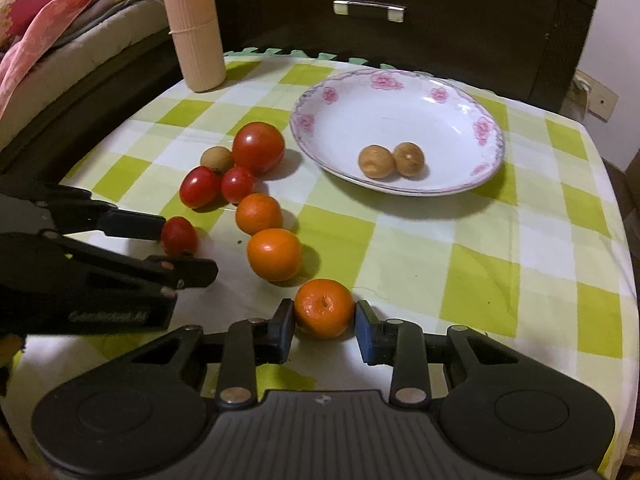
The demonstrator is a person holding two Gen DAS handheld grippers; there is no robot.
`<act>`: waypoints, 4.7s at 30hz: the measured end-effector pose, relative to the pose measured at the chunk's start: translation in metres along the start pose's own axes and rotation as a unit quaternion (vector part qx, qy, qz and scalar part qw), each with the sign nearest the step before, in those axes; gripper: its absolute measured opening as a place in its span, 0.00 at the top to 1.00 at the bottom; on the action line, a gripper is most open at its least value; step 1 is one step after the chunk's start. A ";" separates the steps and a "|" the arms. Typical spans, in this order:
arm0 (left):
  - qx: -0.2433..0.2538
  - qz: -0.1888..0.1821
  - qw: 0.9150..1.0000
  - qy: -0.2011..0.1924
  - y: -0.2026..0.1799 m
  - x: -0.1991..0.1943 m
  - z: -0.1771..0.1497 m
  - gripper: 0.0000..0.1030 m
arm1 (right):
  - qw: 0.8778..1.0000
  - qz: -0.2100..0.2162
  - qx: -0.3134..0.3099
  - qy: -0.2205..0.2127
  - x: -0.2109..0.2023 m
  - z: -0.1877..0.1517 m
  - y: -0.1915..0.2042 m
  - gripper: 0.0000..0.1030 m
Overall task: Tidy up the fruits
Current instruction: 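Grasp an orange mandarin with the right gripper while the left gripper grasps a red cherry tomato, then carry the mandarin and the cherry tomato over the white bowl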
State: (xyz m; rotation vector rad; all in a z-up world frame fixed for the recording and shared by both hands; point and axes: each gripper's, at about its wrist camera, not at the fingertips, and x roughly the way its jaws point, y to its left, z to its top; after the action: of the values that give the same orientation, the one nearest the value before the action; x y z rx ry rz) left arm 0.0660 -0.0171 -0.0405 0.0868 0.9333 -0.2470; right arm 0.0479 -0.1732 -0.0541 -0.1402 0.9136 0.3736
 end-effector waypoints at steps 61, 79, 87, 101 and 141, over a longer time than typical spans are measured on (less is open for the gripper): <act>0.030 -0.010 0.999 0.006 -0.030 -0.014 -0.025 0.65 | 0.999 -0.034 -0.004 0.018 -0.017 -0.023 -0.004 0.70; 0.028 -0.018 0.999 -0.029 -0.036 -0.026 -0.001 0.65 | 0.999 -0.040 0.014 -0.015 -0.029 -0.004 -0.005 0.70; 0.026 -0.025 0.998 -0.041 -0.039 -0.024 0.015 0.65 | 0.998 -0.042 0.028 -0.028 -0.030 0.007 -0.010 0.70; 0.030 -0.027 0.998 -0.057 -0.040 -0.016 0.048 0.67 | 0.996 -0.054 0.049 -0.045 -0.025 0.035 -0.030 0.70; 0.019 -0.009 0.999 -0.037 -0.024 0.059 0.108 0.67 | 0.996 -0.065 0.037 -0.041 0.054 0.091 -0.071 0.69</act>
State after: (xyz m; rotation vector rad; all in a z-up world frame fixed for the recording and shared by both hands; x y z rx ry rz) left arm 0.1785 -0.0704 -0.0229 0.1031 0.8565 -0.2823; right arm 0.1715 -0.1999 -0.0445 -0.1161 0.8312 0.2224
